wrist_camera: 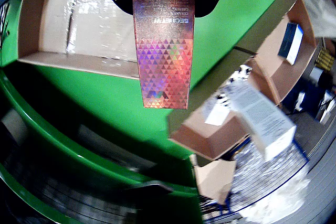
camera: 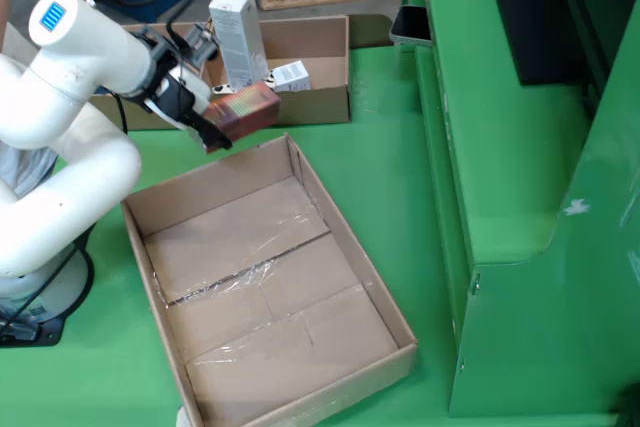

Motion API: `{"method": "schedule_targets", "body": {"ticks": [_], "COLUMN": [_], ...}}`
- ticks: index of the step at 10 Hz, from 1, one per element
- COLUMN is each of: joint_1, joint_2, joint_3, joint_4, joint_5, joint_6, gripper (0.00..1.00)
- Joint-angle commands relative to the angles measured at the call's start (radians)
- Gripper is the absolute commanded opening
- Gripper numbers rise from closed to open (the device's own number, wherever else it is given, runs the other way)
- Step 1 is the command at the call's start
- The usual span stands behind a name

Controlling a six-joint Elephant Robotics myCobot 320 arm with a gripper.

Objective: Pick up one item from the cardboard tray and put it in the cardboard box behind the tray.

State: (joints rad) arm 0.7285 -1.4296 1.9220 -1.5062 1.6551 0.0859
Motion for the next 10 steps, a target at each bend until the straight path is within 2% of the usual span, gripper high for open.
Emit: {"method": "schedule_targets", "body": {"ticks": [1, 5, 10], "joint_1": [0.249, 0.445, 0.563], "joint_2": [-0.005, 0.004, -0.016], "joint_3": [0.008, 0.082, 0.097], "joint_4": [0.032, -0.046, -0.055], "joint_5": [-0.025, -0.083, -0.099], "joint_6": [0.023, 0.073, 0.086], "gripper": [0.0, 0.0, 0.0]}}
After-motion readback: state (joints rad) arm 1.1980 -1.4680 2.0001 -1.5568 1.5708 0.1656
